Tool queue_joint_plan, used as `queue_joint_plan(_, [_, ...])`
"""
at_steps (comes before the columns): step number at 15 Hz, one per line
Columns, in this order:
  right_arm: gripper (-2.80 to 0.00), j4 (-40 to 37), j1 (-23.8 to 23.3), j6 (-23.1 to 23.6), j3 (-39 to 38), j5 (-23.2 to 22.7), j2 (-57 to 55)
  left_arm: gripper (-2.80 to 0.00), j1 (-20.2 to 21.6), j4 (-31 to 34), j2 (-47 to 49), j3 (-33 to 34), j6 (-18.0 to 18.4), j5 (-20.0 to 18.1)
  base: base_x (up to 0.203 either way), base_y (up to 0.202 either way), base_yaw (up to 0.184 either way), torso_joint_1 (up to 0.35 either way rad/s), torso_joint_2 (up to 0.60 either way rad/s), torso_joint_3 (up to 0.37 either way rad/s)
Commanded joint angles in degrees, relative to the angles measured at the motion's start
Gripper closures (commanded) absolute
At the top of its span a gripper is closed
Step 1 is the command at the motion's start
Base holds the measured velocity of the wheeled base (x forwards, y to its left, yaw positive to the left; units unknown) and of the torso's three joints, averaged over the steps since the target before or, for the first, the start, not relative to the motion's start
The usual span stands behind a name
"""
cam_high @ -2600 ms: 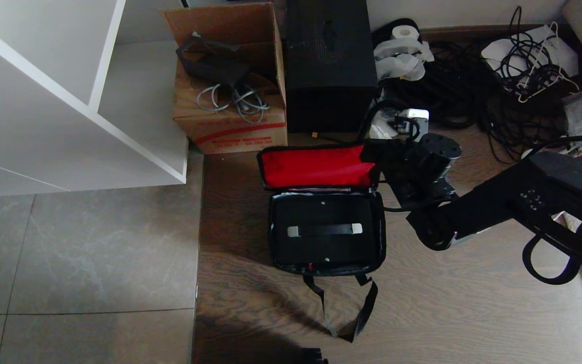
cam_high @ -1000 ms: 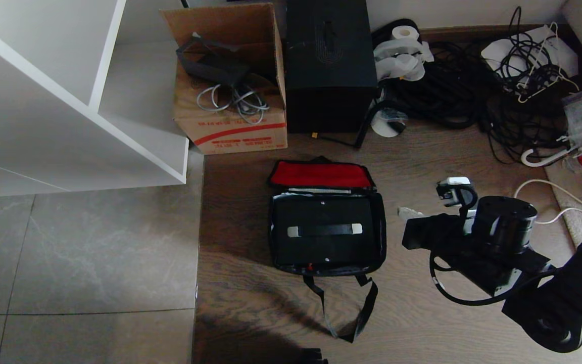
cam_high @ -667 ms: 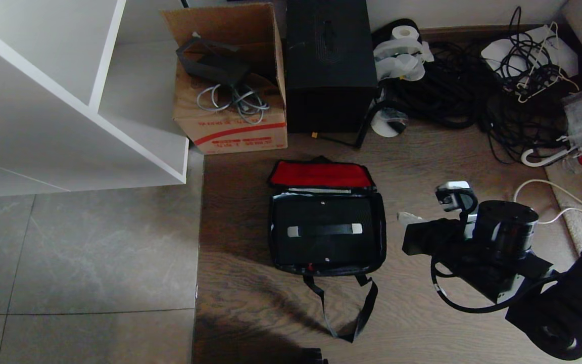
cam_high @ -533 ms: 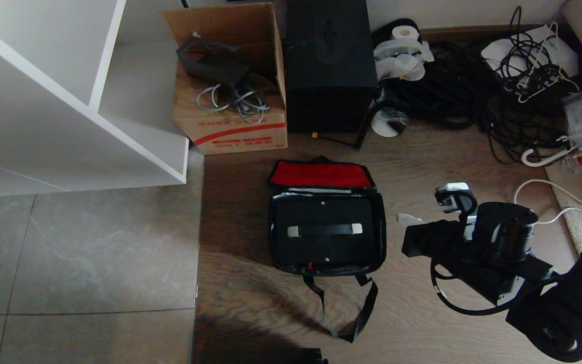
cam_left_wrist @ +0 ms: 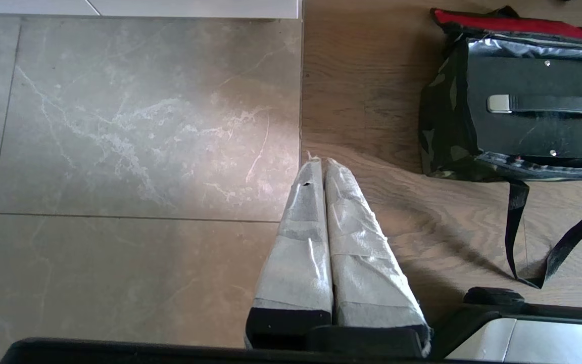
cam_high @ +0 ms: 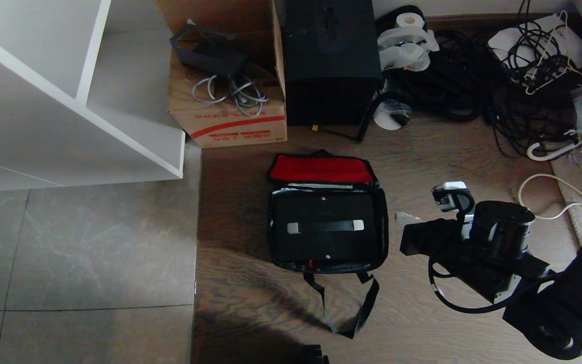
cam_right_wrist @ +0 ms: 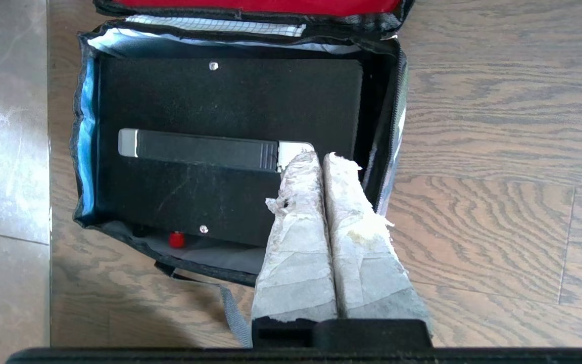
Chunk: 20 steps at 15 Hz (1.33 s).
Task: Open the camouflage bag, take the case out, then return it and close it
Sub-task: Grip the handle
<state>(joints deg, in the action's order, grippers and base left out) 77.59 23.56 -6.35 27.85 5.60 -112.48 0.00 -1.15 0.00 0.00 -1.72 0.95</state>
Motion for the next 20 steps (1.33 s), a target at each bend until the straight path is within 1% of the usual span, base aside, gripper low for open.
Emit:
queue_joint_plan(1, [0.00,0.4,0.0,-0.1,0.2,0.0,-0.1,0.00,0.0,0.0,0.0,0.5,0.0,0.0,0.000,0.000,0.000,0.000,0.00,0.000])
queue_joint_plan(4, [0.00,0.5,0.0,0.0,0.2,0.0,-0.1,0.00,0.0,0.0,0.0,0.5,0.0,0.0,0.000,0.000,0.000,0.001,0.00,-0.020])
queue_joint_plan(9, [0.00,0.4,0.0,-0.1,0.8,0.0,0.1,0.00,0.0,0.0,0.0,0.5,-0.3,0.0,0.000,0.000,0.000,0.002,0.00,-0.100])
queue_joint_plan(20, [0.00,0.5,0.1,-0.1,0.9,0.0,0.6,0.00,0.0,0.1,0.0,0.5,-0.4,0.0,0.000,0.000,0.000,0.000,0.00,0.000])
